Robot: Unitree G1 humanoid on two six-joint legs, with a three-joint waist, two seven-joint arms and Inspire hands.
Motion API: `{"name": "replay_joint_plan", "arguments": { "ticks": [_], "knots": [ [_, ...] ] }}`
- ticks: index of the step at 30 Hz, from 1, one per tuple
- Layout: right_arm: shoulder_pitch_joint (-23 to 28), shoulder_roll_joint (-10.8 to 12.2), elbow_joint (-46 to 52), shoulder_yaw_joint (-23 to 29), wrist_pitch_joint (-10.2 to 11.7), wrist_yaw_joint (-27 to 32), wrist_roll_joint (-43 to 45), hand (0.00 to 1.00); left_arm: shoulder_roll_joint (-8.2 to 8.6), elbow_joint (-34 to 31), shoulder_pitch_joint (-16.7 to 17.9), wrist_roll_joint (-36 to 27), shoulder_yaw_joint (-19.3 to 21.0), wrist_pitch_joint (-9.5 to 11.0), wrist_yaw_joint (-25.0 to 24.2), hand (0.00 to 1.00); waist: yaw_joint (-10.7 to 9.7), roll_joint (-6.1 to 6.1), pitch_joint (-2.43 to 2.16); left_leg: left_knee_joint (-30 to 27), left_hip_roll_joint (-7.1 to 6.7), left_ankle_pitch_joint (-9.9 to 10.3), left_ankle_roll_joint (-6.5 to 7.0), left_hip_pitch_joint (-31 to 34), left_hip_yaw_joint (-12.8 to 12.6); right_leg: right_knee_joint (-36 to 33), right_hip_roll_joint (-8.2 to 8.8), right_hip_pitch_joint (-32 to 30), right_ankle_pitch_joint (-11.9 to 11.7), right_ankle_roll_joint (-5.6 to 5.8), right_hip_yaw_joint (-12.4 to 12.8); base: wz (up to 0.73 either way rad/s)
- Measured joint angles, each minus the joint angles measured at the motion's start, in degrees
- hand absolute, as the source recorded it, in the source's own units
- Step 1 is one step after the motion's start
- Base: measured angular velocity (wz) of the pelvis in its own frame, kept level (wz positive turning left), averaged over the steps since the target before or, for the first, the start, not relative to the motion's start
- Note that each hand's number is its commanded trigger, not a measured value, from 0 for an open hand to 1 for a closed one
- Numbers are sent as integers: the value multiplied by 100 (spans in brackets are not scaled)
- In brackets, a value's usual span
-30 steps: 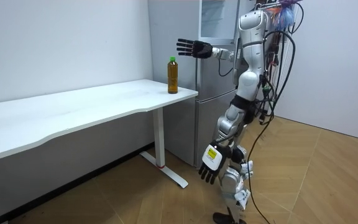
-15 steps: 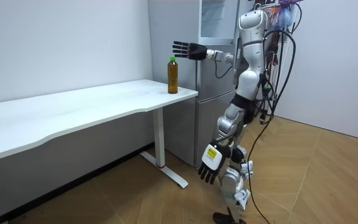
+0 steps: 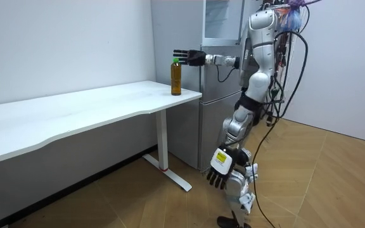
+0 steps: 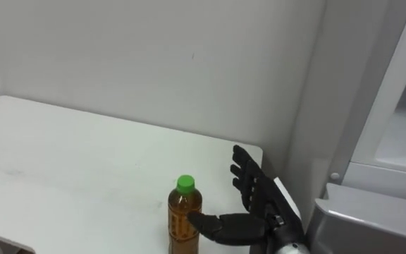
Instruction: Put the bottle in the upper fridge
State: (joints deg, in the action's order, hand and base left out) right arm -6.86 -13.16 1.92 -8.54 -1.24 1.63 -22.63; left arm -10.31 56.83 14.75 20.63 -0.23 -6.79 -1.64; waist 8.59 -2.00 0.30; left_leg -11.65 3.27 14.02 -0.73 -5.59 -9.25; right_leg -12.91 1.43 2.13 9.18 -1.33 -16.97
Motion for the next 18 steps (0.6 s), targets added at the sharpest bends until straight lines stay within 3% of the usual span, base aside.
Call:
{"name": "replay_joint_plan", "arguments": {
  "ticks": [5,9,13,18],
  "knots": [
    [-136,21,-535,-163,48,466,7,0,14,54,-20,1,2,-91,0,0,80,-14,-7,-8,-14,-6,11,0,18,28,22,33,-2,0,-39,1],
    [-137,250,-808,-170,49,911,5,0,14,42,-74,11,0,-195,0,0,96,-6,-4,-12,-26,-8,13,28,155,125,33,96,-16,15,-129,13],
    [-154,309,-995,-229,50,1302,16,0,24,42,-87,29,-10,-261,-1,0,94,40,2,-17,-71,-34,38,82,292,120,56,93,-9,27,-215,14],
    [-264,364,-1401,-312,48,1478,14,0,27,-1,-63,33,-15,-322,-1,0,94,86,31,-17,-112,-49,59,102,366,82,100,92,10,59,-240,9]
  ]
}}
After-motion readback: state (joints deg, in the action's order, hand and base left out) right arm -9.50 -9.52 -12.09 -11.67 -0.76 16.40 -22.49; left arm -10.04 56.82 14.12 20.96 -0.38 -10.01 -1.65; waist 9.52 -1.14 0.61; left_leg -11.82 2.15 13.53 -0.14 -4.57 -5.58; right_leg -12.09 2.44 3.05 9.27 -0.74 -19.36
